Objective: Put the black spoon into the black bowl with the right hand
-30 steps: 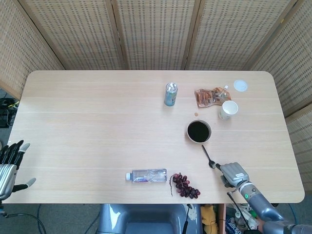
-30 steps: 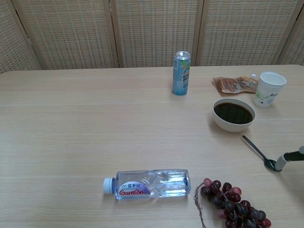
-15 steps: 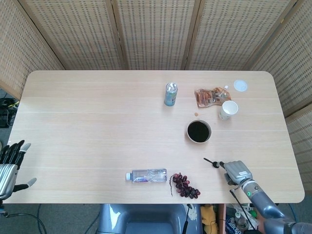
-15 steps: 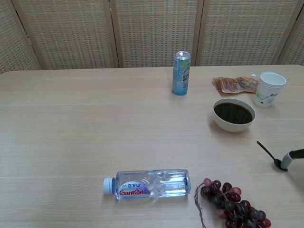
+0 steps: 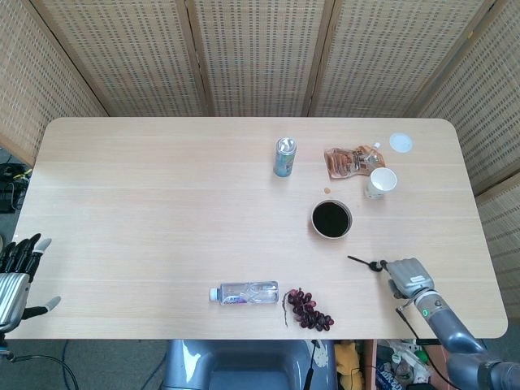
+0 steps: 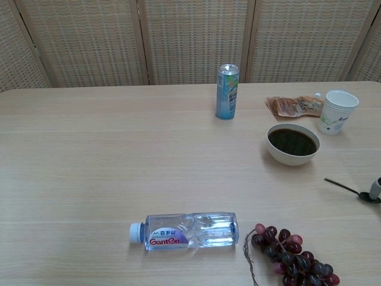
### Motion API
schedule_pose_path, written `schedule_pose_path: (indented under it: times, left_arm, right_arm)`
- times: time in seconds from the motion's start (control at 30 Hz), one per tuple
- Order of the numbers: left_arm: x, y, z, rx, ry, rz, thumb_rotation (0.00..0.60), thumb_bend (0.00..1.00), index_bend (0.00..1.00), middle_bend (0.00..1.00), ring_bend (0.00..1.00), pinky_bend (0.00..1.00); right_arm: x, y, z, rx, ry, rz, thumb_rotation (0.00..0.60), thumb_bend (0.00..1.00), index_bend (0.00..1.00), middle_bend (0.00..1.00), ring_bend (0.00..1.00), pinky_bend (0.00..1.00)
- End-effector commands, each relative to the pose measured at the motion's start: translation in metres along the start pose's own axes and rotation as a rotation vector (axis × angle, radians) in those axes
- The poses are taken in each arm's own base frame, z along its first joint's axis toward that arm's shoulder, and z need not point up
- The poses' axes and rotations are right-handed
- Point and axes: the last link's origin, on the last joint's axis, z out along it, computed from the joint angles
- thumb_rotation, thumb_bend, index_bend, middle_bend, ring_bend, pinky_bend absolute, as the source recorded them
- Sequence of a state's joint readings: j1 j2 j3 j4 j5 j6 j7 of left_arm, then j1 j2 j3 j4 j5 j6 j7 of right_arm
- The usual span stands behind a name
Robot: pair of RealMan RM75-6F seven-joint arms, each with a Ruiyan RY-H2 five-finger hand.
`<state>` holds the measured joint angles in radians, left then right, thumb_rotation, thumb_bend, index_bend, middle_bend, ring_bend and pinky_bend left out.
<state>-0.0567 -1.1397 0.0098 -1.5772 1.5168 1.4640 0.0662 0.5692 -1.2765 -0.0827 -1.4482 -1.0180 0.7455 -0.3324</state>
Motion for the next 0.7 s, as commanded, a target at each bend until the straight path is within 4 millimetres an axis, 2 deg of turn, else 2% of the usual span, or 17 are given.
schedule_pose_path:
  times: [0.03, 0.23, 0.4, 0.7]
  left_arm:
    - [0.000, 0.001, 0.000, -0.003, 0.000, 0.000, 0.600, 0.04, 0.00, 0.00, 0.00, 0.00]
    - [0.001, 0.002, -0.001, -0.004, 0.002, -0.001, 0.600, 0.04, 0.00, 0.00, 0.00, 0.00]
    - [0.001, 0.000, -0.002, -0.002, 0.000, -0.003, 0.600, 0.03, 0.00, 0.00, 0.00, 0.00]
    - [-0.001, -0.002, -0.003, 0.003, -0.003, -0.007, 0.600, 0.04, 0.00, 0.00, 0.00, 0.00]
  right_arm:
    - [0.017, 0.003, -0.002, 0.001, 0.054, -0.004, 0.600, 0.81, 0.26, 0.94, 0.97, 1.00]
    - [0.022, -0.002, -0.006, 0.025, 0.070, -0.016, 0.600, 0.81, 0.26, 0.94, 0.97, 1.00]
    - [0.023, -0.014, -0.011, 0.063, 0.086, -0.011, 0.600, 0.81, 0.26, 0.94, 0.97, 1.00]
    - [0.011, -0.022, -0.014, 0.084, 0.053, -0.008, 0.600, 0.81, 0.27, 0.94, 0.97, 1.00]
